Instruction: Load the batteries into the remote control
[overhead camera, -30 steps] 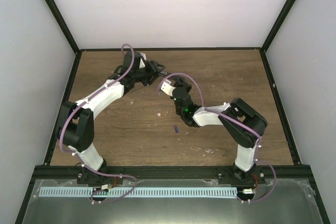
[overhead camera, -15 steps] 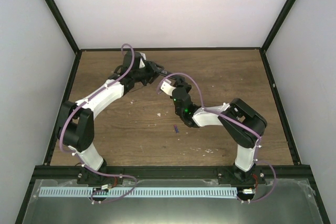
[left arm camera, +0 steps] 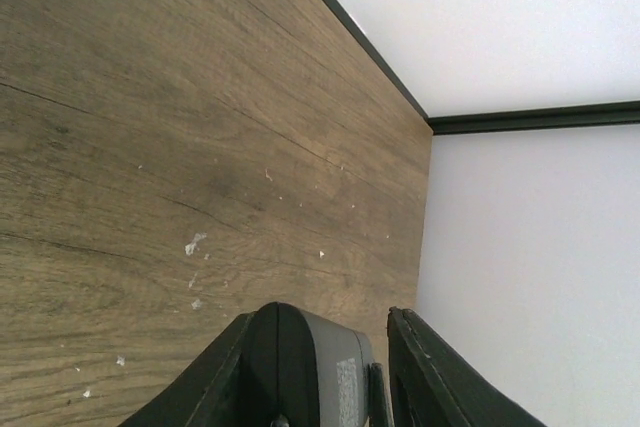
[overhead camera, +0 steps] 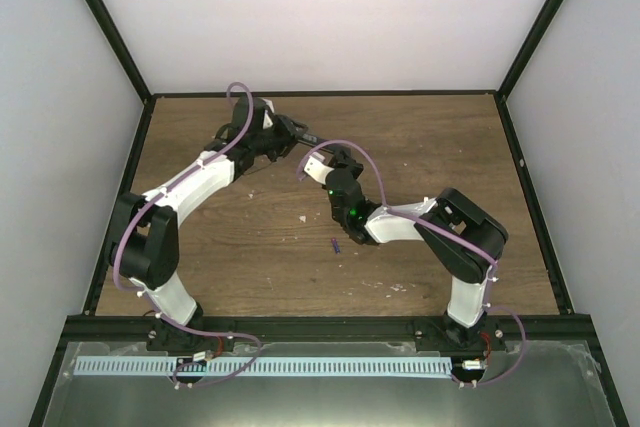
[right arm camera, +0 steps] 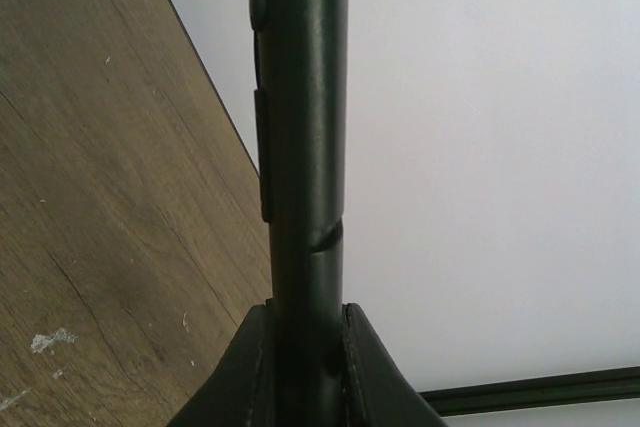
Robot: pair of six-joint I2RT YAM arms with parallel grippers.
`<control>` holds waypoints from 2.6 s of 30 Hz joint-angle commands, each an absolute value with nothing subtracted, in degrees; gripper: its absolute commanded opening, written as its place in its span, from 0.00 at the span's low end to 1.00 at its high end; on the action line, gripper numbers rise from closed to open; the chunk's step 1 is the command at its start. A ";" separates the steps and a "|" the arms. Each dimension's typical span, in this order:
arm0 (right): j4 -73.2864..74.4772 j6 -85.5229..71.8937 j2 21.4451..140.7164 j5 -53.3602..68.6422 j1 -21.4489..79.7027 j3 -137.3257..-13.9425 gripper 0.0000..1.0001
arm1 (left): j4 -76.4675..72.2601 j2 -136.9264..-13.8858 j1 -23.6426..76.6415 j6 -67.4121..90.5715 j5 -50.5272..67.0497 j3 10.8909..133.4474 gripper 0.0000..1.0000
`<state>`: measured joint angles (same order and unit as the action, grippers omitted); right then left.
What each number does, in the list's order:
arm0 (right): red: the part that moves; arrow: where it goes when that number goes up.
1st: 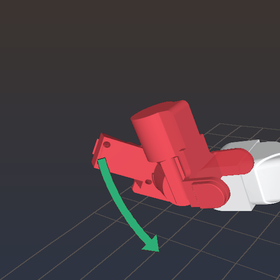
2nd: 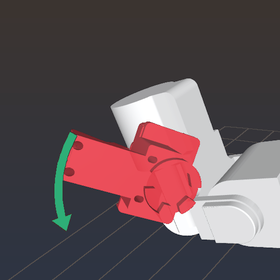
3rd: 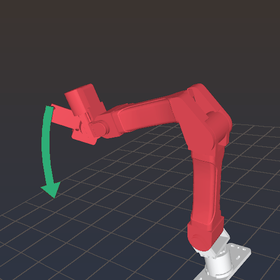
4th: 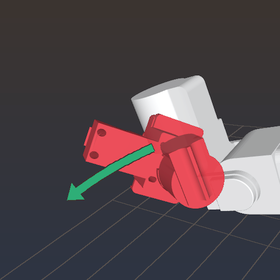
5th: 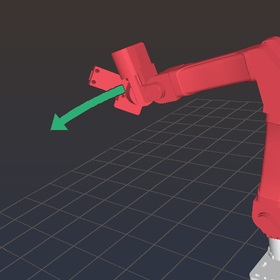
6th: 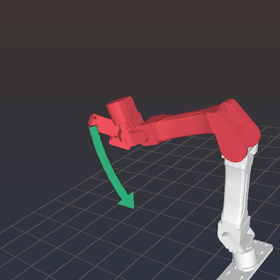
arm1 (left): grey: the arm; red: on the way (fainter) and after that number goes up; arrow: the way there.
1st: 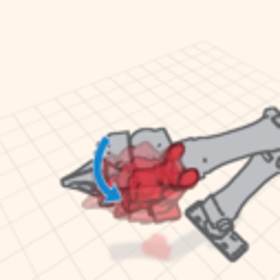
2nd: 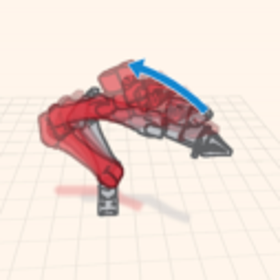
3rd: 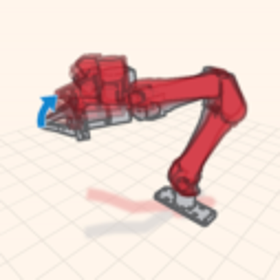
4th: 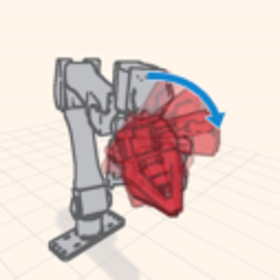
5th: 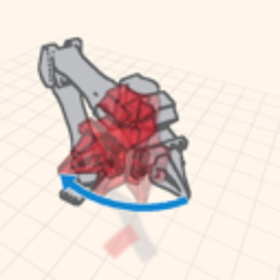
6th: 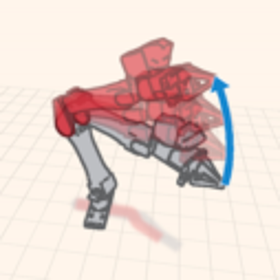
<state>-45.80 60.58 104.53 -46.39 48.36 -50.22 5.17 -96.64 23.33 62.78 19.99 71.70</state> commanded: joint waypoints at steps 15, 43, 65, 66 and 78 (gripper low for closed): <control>-46.57 58.41 105.15 -47.03 49.10 -53.33 0.06 | 2.20 -97.33 22.94 61.68 20.12 72.74 0.18; -11.11 27.71 91.05 -8.13 40.28 -56.50 1.00 | -12.31 -97.12 19.56 49.42 37.04 64.07 0.16; 5.31 31.00 87.58 20.79 31.31 -58.01 0.88 | -13.38 -98.50 19.16 41.27 48.25 65.10 0.00; 5.25 31.08 87.54 20.77 31.23 -58.01 0.87 | -13.50 -98.73 19.16 41.18 48.81 65.19 0.00; 4.74 31.57 86.25 21.33 29.91 -56.53 0.68 | -9.00 -99.92 19.09 36.61 51.12 67.53 0.00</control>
